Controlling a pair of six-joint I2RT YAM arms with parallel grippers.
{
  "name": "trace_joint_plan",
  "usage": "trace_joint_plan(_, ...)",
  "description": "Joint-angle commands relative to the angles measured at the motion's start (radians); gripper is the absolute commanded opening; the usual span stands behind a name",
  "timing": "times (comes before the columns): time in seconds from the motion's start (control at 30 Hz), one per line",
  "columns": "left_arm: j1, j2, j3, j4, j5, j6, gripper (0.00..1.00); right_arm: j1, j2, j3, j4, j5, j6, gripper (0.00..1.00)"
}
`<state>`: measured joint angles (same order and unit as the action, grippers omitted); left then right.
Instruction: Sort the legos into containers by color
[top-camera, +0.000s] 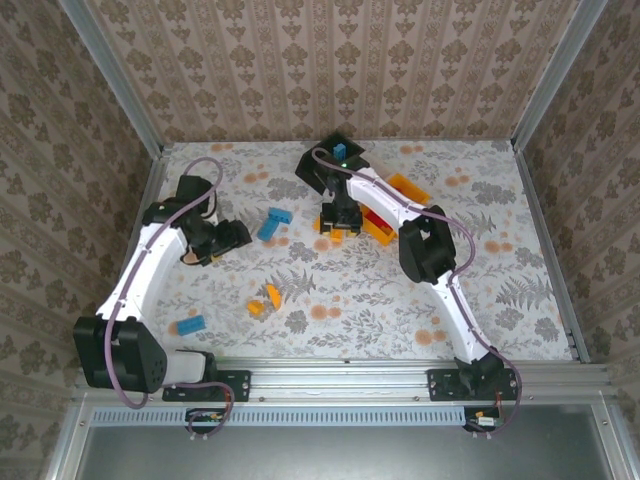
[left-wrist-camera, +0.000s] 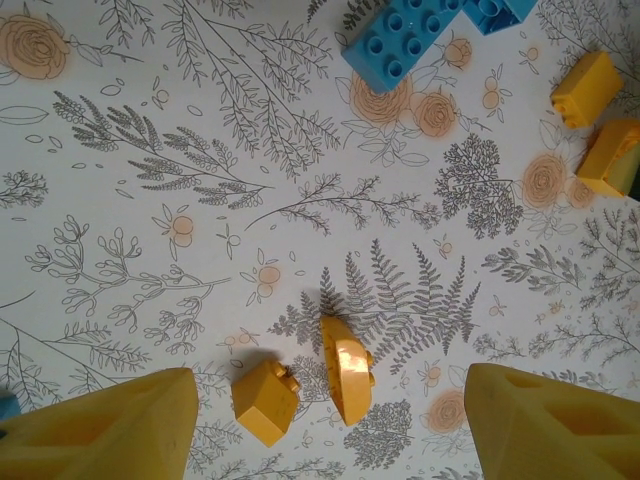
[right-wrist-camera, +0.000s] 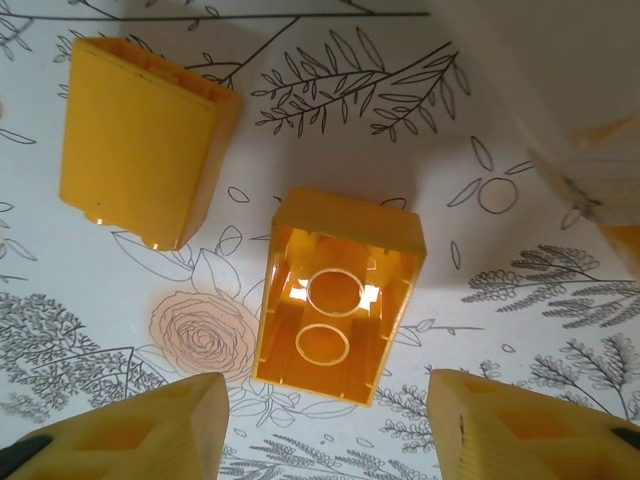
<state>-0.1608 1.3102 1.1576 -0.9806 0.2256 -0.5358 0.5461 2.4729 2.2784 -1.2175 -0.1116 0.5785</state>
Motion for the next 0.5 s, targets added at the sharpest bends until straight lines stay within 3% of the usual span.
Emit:
trace_joint_plan(0.0,0.022,-0.034,-0.019,-0.007,0.024,0.028,0.72,0.003,0.032,0.035,-0.068,0.028,0.002,0.52)
trace_joint_plan(0.3,0.049,-0.042,-0.046,0.018,0.056,0.016,0.72,0.002,0.016,0.033,-0.068,0.054,0.003,0.34)
trace_joint_plan(0.47,0.049,-0.021,-0.037,0.035,0.066,0.011,0.72,0.003,-0.055,0.047,-0.073,0.052,0.004,0.31)
